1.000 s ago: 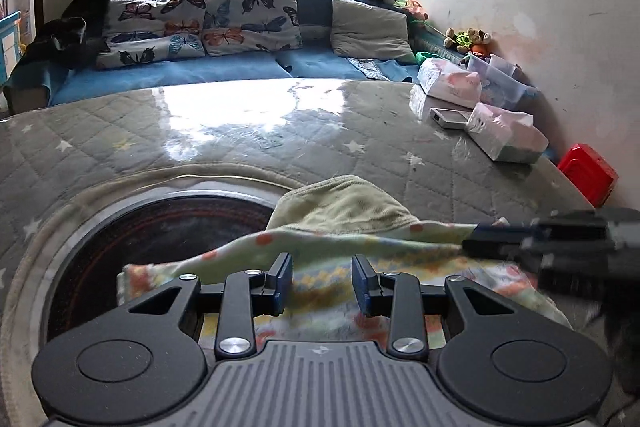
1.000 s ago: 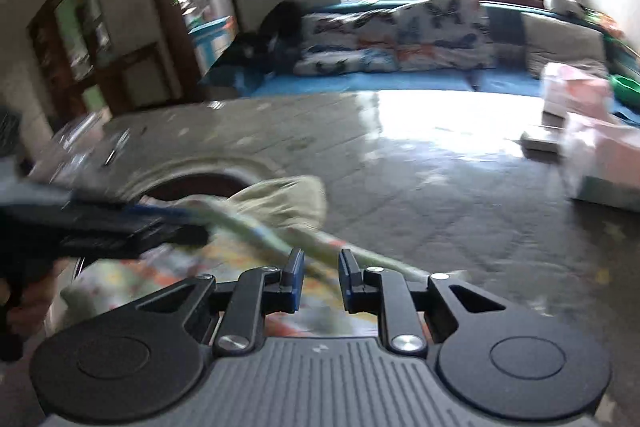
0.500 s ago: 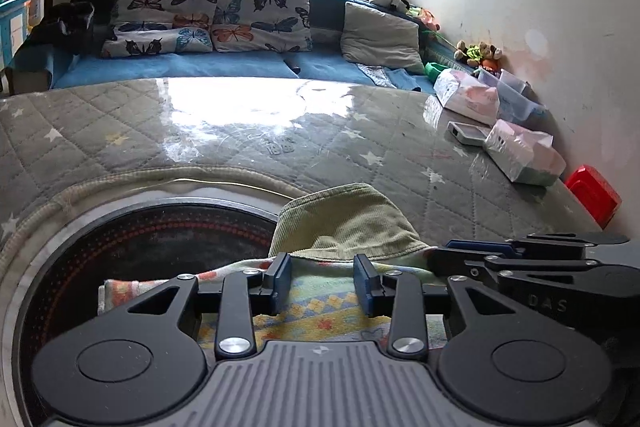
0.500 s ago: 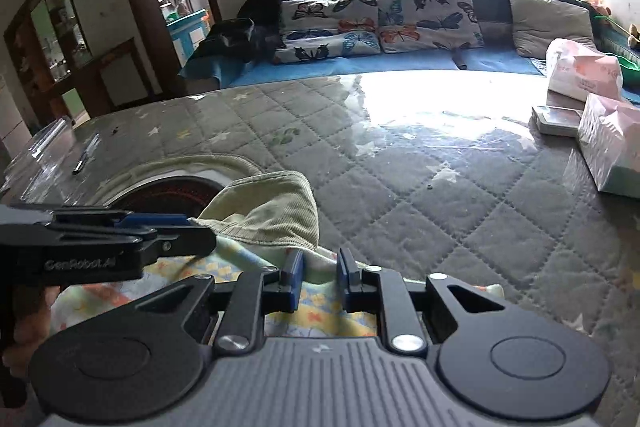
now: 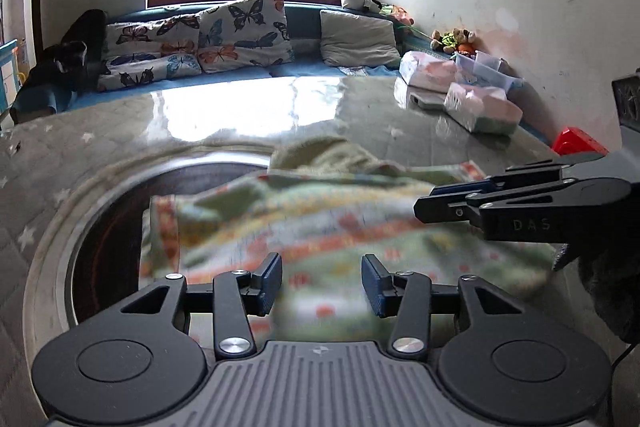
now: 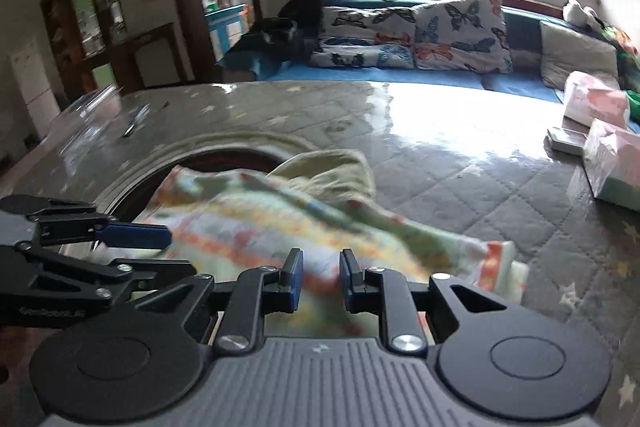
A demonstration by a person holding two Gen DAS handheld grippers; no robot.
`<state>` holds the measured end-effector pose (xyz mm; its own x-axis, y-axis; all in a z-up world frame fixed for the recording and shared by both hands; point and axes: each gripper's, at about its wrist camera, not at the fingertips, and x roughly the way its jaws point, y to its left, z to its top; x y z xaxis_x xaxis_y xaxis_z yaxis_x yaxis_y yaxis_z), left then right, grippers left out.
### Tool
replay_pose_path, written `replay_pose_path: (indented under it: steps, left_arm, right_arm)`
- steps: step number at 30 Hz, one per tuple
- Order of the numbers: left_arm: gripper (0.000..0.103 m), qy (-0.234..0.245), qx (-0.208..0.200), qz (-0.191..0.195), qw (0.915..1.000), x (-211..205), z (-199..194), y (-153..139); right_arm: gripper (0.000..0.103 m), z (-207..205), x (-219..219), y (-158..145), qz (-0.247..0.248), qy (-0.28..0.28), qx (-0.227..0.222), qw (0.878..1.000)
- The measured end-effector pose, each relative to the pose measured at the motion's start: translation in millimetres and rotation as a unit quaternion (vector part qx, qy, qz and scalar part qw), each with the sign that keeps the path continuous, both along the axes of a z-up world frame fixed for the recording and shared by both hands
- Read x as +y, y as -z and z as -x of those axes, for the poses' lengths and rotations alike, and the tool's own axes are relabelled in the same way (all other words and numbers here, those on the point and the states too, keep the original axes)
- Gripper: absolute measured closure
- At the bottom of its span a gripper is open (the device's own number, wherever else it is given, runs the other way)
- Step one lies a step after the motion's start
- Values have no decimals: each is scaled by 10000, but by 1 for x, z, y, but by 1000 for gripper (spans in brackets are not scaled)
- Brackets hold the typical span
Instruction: Fold clothes
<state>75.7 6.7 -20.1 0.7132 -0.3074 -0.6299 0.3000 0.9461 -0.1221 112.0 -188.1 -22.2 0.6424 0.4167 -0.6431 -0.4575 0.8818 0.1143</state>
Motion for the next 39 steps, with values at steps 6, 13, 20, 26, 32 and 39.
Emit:
replay_pose_path:
  steps: [6,13,20,26,32,39]
  left_arm:
    - [55,-274,112,160,9994,13,12,8]
    - [53,-984,-94,171,9950,39,22,2]
    - [51,-1445,99,148,9893,61,30,11]
    - [48,-1536,154,182,9878,64,31,17]
    - [47,-1532,142,151,9880,63,33,17]
    - [37,-1576,133,87,9874,65,33,18]
  right_arm:
    - [83,24,9,5,38,-210,26,9998]
    - [73,45,27,11,122,-572,-58,9983]
    - [72,54,25,11,121,-642,-97,9978]
    - [66,44,4,1,-74,-263,-163,9995]
    - [64,25,-29,9,-133,331,-17,9994]
    - [63,33,-53,3,-146,526,-78,9985]
